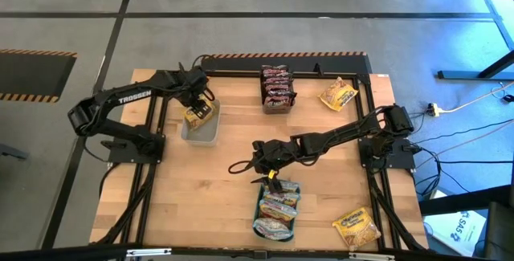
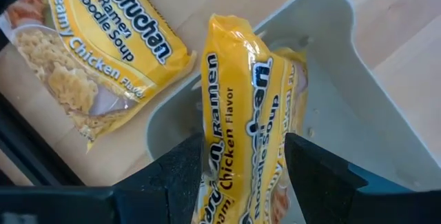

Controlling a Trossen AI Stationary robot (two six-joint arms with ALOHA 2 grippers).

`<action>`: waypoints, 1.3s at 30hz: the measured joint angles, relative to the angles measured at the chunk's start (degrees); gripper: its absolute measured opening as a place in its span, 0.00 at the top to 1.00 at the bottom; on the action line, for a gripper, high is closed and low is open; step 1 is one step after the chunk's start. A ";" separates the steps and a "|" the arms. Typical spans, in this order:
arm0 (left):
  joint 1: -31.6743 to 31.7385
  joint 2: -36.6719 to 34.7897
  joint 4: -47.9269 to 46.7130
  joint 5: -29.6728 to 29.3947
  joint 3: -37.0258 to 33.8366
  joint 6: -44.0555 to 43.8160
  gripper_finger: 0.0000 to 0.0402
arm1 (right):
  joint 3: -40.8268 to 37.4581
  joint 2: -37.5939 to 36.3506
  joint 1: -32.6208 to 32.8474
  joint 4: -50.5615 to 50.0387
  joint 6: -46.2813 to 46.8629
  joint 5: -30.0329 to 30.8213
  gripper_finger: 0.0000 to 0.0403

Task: Sort Maruchan noodles
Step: Put the yellow noodle pack into the white bin

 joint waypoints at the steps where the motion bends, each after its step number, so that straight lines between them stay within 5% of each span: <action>1: 0.00 0.17 -0.05 0.04 0.00 -0.04 0.51 | 0.00 0.00 0.00 0.00 -0.02 0.00 0.40; 13: 0.00 2.87 -0.40 3.27 0.00 0.52 0.57 | 0.00 -0.02 0.00 0.89 -0.17 -0.02 0.40; 25: -3.49 3.35 -0.32 2.19 -0.02 3.96 0.94 | 0.00 -0.02 0.00 1.31 -0.19 -0.04 0.40; 39: -13.27 -1.02 -3.46 -12.44 4.31 21.20 0.99 | 0.00 -0.02 -0.01 1.66 -0.49 -0.04 0.40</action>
